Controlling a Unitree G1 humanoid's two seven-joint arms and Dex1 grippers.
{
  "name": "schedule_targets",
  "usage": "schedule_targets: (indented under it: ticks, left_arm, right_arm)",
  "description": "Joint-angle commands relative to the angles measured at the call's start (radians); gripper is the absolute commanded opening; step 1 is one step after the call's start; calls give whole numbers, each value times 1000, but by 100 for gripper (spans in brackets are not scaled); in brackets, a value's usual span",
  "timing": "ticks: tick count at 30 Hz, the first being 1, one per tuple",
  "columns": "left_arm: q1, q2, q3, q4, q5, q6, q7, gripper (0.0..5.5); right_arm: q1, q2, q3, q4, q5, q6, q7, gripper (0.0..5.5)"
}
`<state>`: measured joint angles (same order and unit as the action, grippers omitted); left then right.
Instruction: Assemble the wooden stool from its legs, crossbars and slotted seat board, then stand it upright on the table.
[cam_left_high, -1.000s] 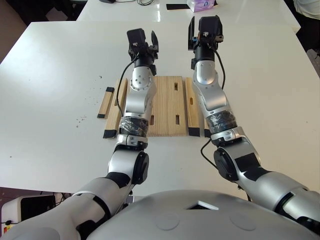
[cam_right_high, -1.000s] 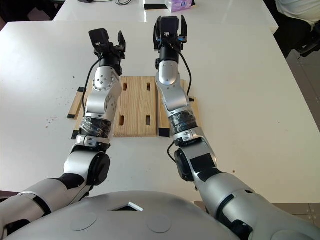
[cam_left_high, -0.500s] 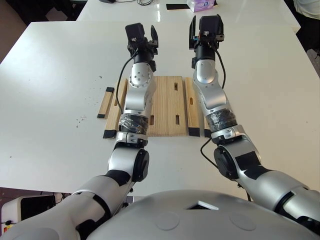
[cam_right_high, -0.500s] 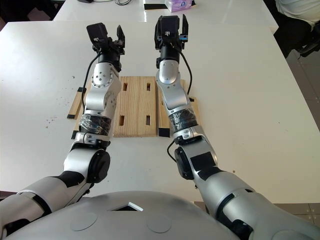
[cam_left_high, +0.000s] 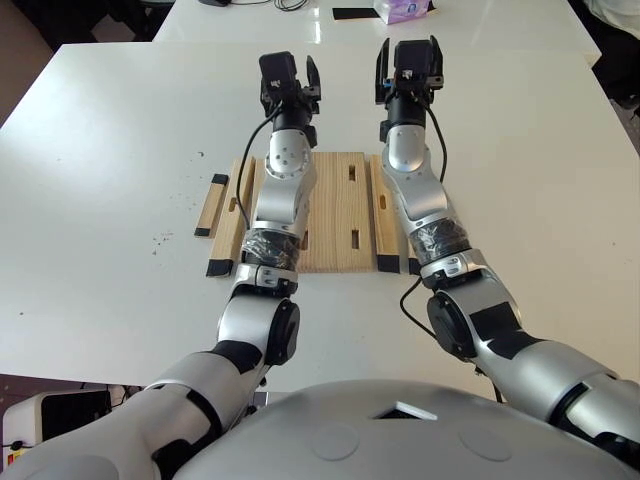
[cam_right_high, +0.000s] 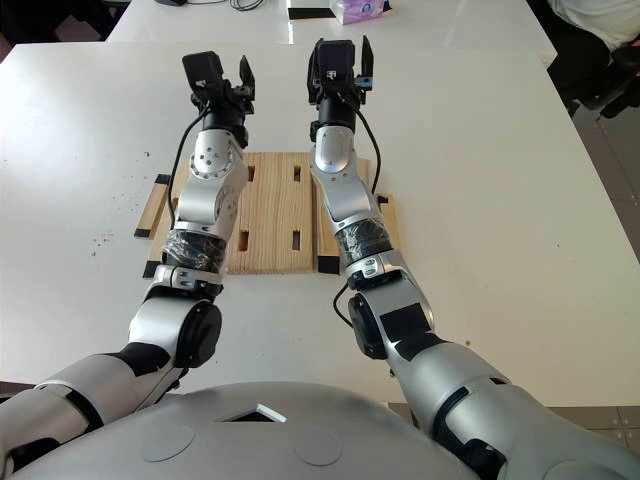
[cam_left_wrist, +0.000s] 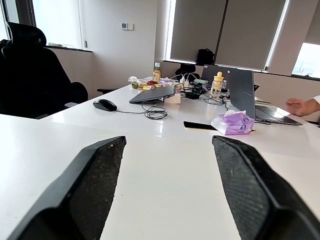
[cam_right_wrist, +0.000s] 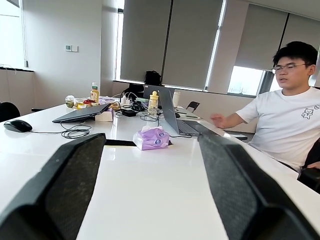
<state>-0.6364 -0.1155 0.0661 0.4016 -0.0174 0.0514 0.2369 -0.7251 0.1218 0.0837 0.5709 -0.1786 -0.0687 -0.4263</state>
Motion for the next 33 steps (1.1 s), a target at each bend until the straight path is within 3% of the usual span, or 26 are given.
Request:
schedule_targets:
  ticks: [1,12,19,26,30,33]
  left_arm:
    - [6,-10,-6,-6,12,-4,14,323]
    - [-13,-1,6,-3,-4,13,-2,323]
    - [55,52,16,-118,-39,96,-90,323]
    - [379,299,167,-531,-186,411,-308,323]
    - [428,516,165,-481,-272,518,-599,323]
    - [451,617,164,-433,-300,556,-727,323]
  right_arm:
    - [-14,32,7,5,-9,-3,-4,341]
    - [-18,28,8,11,-3,-11,1,341]
    - [7,23,8,-54,13,28,51,341]
    - [4,45,14,-69,46,63,118,341]
    - [134,9,-22,-266,2,143,42,341]
    - [168,13,-31,-323,1,186,38,341]
